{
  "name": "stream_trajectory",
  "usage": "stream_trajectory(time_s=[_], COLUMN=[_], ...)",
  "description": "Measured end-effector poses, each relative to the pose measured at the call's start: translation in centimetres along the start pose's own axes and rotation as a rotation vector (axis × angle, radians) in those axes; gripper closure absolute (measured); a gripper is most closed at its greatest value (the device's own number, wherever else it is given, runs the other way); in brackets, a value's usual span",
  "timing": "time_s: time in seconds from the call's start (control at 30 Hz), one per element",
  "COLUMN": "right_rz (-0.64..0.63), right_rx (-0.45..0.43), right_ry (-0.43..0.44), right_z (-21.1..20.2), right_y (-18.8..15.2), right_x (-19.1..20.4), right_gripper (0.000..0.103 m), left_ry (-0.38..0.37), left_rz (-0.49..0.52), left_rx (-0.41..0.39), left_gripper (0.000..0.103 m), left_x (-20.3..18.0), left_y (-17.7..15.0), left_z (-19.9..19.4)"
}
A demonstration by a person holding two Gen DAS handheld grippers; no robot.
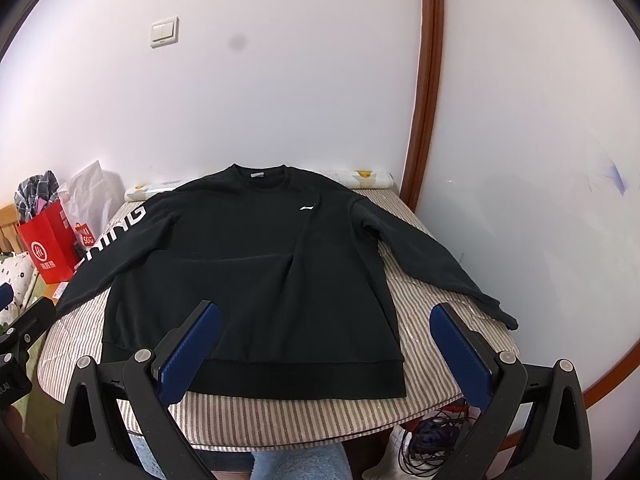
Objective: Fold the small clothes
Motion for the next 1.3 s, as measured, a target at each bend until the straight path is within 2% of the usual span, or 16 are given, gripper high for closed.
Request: stream_trajectory(time_s=[0.87, 1.3], right_rz=[0.007, -0.009], right_rx=[0.004, 0.004], right_ry=[-0.010, -0.015], right_z=[0.0, 0.2], right_y=[-0.6, -0.7], right_x=[-0.1, 0.3], right_gripper=[0.000, 0.000], left_ry=[0.000, -0.001], left_rz=[-0.008, -0.023], left_rx=[-0.019, -0.025], left_gripper=[0.000, 0.000], left_x=[-0.1, 1.3], left_y=[-0.3, -0.3], left_z=[-0.5, -0.5])
Point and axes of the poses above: each gripper's, at about its wrist camera, not at the fingertips, and z roughly the way its jaws point, x to its left, y to its top, the point moved 9 cm from there along z, roughly the way its jaws point, and after that the axes turned 12 degrees about y, right-handed, at the moved point
